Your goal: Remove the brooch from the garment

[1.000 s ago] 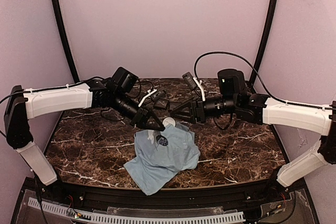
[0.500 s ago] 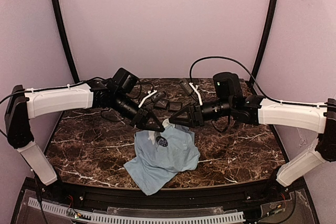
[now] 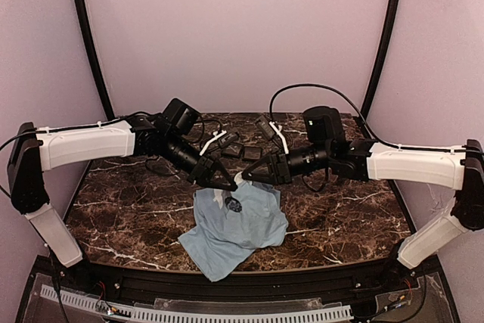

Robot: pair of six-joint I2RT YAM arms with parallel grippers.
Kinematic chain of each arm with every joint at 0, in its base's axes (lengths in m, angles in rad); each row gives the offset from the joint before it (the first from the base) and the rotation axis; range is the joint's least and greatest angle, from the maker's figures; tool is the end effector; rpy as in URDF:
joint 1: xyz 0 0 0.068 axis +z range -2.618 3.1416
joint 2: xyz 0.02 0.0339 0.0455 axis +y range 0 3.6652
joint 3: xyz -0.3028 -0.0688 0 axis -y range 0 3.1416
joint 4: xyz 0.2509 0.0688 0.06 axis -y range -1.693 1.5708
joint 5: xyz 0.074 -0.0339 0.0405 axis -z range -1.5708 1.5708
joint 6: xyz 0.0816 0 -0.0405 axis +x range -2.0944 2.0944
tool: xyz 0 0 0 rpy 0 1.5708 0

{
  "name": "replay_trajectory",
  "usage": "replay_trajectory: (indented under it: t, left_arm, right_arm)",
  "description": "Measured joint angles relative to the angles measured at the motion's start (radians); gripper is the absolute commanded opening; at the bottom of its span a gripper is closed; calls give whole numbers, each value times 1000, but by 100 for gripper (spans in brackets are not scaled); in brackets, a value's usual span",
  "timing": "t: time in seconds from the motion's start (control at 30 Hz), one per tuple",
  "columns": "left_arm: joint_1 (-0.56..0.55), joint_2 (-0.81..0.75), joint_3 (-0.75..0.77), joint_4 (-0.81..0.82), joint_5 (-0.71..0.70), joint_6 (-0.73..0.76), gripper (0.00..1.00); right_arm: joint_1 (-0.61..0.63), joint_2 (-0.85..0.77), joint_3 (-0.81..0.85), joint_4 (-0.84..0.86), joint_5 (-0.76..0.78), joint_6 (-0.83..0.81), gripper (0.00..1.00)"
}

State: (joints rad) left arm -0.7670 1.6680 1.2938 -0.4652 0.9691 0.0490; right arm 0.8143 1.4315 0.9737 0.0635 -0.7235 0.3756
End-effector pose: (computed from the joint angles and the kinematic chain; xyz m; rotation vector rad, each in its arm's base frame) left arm 0.2306 -0.3157 0.2896 1.3864 1.9967 -1.4950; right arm 0.2039 0.2948 0.3044 -0.9754 1.9366 1.4448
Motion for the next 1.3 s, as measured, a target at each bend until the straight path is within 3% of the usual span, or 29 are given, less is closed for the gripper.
replay_trajectory:
  t: [1.3]
  left_arm:
    - [0, 0, 0, -11, -18, -1, 1]
  right_arm:
    - [0, 35, -17, 2, -3, -2, 5]
